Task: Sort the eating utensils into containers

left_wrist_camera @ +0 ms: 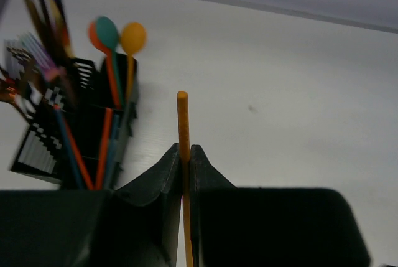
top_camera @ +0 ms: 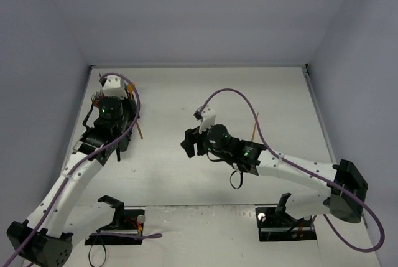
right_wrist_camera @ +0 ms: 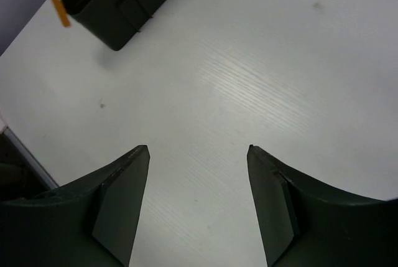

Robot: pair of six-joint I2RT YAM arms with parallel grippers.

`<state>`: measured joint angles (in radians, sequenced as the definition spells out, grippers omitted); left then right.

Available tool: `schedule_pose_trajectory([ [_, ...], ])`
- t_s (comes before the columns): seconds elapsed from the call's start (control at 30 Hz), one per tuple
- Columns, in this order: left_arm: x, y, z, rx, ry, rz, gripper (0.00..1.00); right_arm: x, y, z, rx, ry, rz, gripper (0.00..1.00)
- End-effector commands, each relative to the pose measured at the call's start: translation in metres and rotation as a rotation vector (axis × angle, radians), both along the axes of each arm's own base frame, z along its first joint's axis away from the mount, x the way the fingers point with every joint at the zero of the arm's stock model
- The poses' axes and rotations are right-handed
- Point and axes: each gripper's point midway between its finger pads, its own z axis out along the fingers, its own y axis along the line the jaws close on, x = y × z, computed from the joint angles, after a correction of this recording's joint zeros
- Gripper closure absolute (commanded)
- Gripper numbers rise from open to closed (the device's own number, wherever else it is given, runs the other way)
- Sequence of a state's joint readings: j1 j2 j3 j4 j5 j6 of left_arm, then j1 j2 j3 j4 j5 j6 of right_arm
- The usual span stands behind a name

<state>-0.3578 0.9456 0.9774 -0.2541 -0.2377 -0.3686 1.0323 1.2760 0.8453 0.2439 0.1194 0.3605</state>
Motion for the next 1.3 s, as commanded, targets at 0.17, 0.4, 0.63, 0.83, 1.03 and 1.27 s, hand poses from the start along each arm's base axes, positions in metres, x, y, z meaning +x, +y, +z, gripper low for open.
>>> schedule_pose_trajectory([
  [0.17, 0.057, 0.095, 0.032, 0.276, -0.159, 0.273, 1.00, 0.028, -0.094, 0.003, -0.002, -0.004, -0.276, 0.39],
  [0.4, 0.078, 0.094, -0.012, 0.274, -0.100, 0.255, 0.98, 0.032, -0.124, -0.002, -0.054, 0.000, -0.367, 0.38],
  [0.63, 0.068, 0.110, -0.043, 0.298, -0.056, 0.341, 0.83, 0.039, -0.145, -0.012, -0.103, 0.004, -0.431, 0.37],
  [0.83, 0.069, 0.099, -0.037, 0.263, -0.081, 0.285, 0.67, 0.051, -0.180, -0.023, -0.137, 0.061, -0.567, 0.36],
  [1.03, 0.047, 0.090, 0.008, 0.176, -0.177, 0.255, 0.44, 0.069, -0.232, -0.066, -0.221, 0.261, -0.760, 0.34],
  [1.27, 0.004, 0.060, 0.025, 0.027, -0.074, 0.111, 0.34, 0.083, -0.244, -0.105, -0.276, 0.411, -0.798, 0.44],
])
